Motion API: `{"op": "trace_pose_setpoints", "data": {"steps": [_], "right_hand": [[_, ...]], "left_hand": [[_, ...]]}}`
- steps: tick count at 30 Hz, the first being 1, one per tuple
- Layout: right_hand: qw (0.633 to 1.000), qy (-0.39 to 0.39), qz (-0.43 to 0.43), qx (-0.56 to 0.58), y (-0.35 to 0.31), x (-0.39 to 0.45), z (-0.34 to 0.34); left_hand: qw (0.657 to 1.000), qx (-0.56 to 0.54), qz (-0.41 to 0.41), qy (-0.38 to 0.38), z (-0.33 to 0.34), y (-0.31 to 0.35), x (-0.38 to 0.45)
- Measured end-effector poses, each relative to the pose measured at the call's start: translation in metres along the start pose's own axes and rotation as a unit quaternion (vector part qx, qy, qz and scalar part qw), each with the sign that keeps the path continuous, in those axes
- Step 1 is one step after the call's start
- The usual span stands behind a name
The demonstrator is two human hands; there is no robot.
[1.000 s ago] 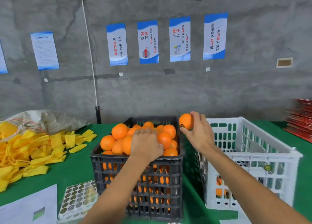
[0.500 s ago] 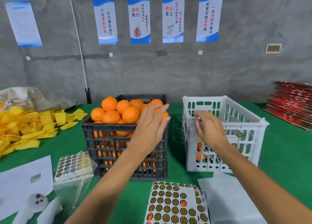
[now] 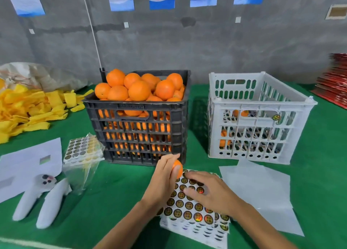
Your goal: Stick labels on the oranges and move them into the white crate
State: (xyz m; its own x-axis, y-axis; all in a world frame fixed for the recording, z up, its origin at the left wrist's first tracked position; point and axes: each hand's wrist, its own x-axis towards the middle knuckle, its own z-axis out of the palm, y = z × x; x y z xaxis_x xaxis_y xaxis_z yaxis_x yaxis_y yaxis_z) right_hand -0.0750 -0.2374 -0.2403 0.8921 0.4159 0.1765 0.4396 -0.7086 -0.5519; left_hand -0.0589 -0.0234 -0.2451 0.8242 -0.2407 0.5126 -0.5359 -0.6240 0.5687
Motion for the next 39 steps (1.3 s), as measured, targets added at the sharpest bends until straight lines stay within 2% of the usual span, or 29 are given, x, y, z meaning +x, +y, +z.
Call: {"op": "trace_pose_setpoints", "data": {"steps": [3, 6, 19, 29, 33, 39], "right_hand": [[0.998, -0.054, 0.002, -0.03, 0.007, -0.002, 0.005], [0.997, -0.076, 0.008, -0.019, 0.009, 0.0, 0.005], [0.997, -0.061, -0.032, 0.036, 0.008, -0.001, 0.003], [0.996, -0.051, -0.047, -0.064, -0.001, -0.005, -0.003], [0.996, -0.081, 0.0, -0.041, 0.009, -0.013, -0.004], [0.997, -0.07, -0.012, -0.041, 0.011, -0.009, -0.003]], "left_hand": [[1.0, -0.003, -0.016, -0.01, 0.007, -0.003, -0.002], [1.0, 0.003, -0.018, -0.018, 0.013, -0.004, -0.003], [0.999, 0.012, -0.047, -0.015, 0.014, -0.005, -0.007], [0.999, 0.005, -0.042, -0.009, 0.012, -0.004, -0.007], [0.999, 0.001, -0.045, -0.011, 0.012, -0.004, -0.006], [0.999, -0.003, -0.043, -0.022, 0.008, -0.003, -0.007]]}}
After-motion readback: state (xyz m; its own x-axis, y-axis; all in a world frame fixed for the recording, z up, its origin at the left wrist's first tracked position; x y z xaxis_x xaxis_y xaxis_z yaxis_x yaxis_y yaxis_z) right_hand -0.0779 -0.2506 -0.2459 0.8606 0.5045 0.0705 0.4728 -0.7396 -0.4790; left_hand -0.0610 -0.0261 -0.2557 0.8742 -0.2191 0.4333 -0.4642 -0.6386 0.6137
